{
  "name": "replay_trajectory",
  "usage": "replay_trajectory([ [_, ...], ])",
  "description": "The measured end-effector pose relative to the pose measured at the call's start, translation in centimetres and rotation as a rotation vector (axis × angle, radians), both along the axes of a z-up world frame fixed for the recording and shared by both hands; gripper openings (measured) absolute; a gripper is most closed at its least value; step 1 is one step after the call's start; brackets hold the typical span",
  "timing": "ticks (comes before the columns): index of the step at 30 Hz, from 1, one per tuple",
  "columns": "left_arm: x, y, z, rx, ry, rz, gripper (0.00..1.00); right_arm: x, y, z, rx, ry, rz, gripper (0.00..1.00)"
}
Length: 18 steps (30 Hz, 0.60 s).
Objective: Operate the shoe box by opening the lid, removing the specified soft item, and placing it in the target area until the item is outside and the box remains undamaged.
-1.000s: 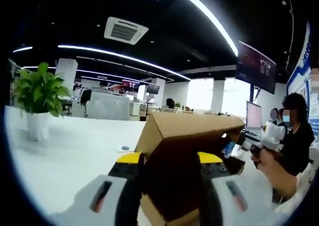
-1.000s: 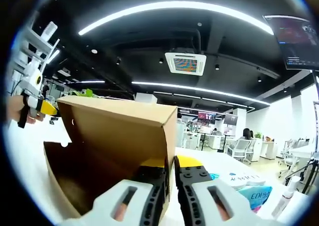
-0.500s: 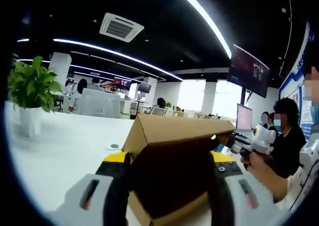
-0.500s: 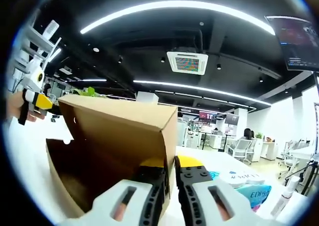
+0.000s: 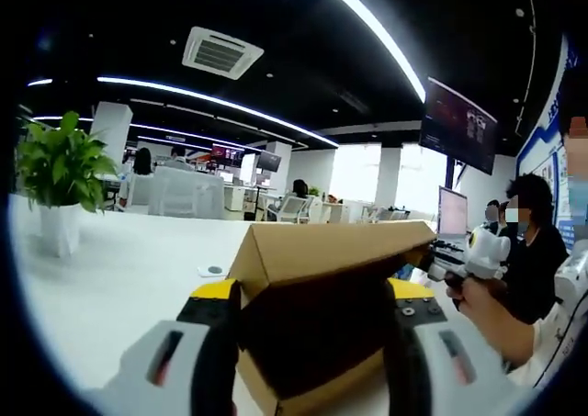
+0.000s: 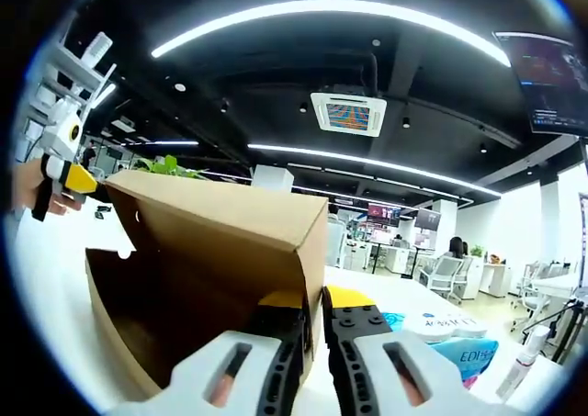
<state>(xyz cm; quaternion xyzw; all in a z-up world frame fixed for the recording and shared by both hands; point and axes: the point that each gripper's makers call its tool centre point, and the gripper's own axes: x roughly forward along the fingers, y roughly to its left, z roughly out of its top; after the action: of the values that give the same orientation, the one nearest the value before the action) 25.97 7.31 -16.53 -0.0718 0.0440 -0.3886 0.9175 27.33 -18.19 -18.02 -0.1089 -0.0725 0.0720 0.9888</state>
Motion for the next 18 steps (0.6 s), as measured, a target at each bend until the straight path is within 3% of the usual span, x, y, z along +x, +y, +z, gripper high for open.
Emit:
replay_trajectory([
  [4,0.3,0.3,0.2,-0.031,0.012,0.017,0.64,-0.1,0.0,-0.1,-0.006,0.005,0.004,0.04],
  [6,0.9,1.5,0.8,-0.035,-0.029,0.086,0.62,-0.1,-0.1,-0.2,-0.004,0.006,0.006,0.04],
  [10,0.2,0.8,-0.1,-0.013,0.008,0.031,0.63,-0.1,-0.1,-0.2,-0.004,0.005,0.004,0.04],
  [18,0.5,0.7,-0.8,-0.002,0.020,0.040,0.58,-0.2,0.2,-0.5,-0.002,0.011,0.008,0.04],
])
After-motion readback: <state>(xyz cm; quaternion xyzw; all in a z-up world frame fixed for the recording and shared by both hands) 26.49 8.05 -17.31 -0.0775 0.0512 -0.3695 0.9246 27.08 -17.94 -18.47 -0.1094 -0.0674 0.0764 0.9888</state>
